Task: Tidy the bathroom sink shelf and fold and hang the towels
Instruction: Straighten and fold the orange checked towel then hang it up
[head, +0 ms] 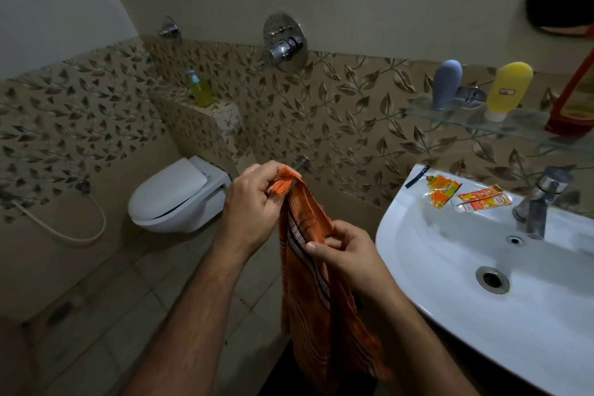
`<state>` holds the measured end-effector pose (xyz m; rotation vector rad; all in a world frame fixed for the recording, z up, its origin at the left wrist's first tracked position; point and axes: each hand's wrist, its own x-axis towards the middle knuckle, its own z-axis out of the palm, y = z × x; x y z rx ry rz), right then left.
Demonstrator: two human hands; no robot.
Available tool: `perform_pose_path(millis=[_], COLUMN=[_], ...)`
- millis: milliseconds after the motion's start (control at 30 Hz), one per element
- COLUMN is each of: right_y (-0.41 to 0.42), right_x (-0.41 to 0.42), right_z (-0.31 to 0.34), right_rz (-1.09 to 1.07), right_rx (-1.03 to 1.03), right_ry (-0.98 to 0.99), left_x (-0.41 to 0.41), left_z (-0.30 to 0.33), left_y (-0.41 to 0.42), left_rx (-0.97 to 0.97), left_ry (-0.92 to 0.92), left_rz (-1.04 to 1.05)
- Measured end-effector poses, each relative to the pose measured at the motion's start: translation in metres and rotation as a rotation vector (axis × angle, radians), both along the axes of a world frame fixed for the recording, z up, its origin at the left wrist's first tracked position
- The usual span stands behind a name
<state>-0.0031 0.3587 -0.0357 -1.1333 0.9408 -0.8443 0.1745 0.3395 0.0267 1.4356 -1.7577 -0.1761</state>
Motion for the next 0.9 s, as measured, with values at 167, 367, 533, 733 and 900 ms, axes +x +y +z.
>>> perform_pose_path(millis=[167,367,533,733,900], right_y=[-0.004,-0.003,-0.005,-0.011,-0.007], right_x=[0.015,0.034,0.044,0.04,0.026], right_z=[-0.005,-0.017,-0.023,-0.021,0.001], right_rz=[-0.179,-0.154,-0.099,-0.039,-0.094], right_rx=[-0.159,-0.179,-0.221,-0.255,-0.331], right_ry=[0.293,0.496,0.512,0.589,0.724], left_x=[0.016,0.018,0.029,0.047,0.063], left_z=[0.0,0.009,0.011,0.002,-0.013], left_y=[-0.014,-0.023,-0.031,-0.038,-0.044], left_rx=[-0.004,-0.015,-0.038,-0.005,0.031], left_ry=[0.006,0.022,0.056,0.095,0.142], left_rz=[0.026,-0.021,-0.044,0.032,0.156])
